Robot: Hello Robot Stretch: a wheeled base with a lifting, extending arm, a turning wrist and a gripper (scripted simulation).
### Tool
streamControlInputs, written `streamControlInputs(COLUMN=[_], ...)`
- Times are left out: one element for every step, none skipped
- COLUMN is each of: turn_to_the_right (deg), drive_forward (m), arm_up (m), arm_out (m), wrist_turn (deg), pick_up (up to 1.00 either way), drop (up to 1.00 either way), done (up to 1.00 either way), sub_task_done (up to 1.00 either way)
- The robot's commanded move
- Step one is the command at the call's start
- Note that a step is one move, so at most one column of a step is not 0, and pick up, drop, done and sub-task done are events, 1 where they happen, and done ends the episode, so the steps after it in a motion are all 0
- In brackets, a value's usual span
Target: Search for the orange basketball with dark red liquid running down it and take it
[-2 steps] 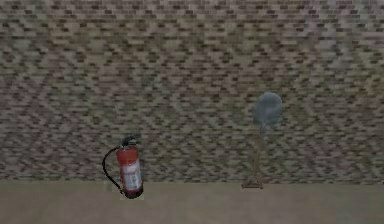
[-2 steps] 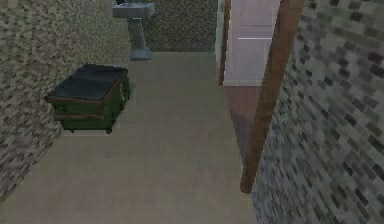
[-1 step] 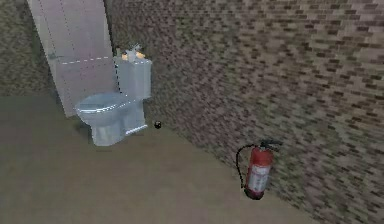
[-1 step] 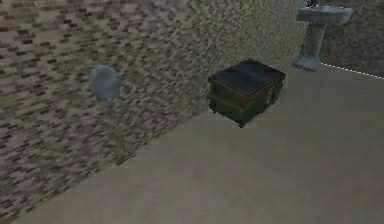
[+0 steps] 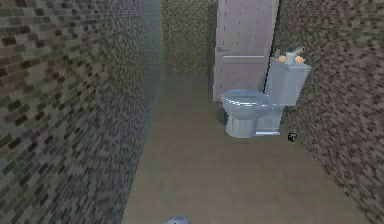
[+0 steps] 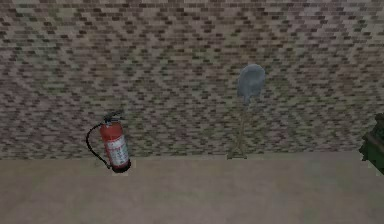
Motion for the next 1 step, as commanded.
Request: streamControlInputs(turn_to_the_right=[0.0], drive_forward=[1.0], arm_up=[0.0], arm_out=[0.0], wrist_turn=[0.0], pick_up=[0.0], drop=[0.0], done=[0.0], sub_task_done=[0.0])
